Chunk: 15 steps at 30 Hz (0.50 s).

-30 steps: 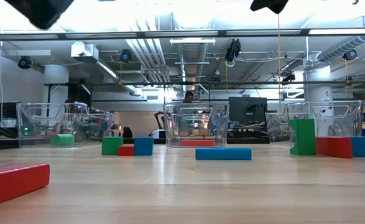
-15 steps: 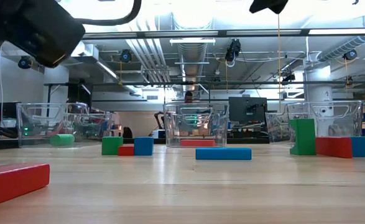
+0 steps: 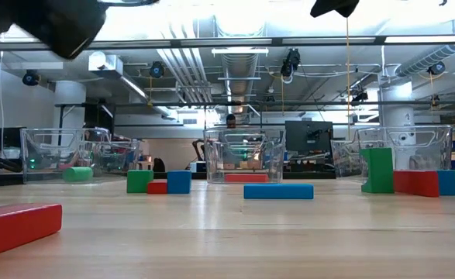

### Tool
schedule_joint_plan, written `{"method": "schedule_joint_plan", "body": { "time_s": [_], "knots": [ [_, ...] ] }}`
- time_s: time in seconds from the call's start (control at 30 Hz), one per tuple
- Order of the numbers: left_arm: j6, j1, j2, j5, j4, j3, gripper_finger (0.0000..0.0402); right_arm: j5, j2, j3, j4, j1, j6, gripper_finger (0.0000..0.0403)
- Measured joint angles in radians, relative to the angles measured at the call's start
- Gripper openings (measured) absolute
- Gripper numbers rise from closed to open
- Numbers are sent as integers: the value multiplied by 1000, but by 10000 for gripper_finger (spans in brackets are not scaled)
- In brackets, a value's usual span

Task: Sort blocks
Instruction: Put the red wooden block into the middle transparent bin

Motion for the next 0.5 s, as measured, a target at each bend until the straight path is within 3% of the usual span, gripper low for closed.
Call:
{"method": "schedule_joint_plan", "body": {
  "time_s": [0.1,0.5],
  "knots": [
    [0,0,12,-18,62,-1,0,0,0,0,0,0,0,12],
    [-74,0,40,-7,39,-13,0,0,0,0,0,0,-3,12]
  ]
}}
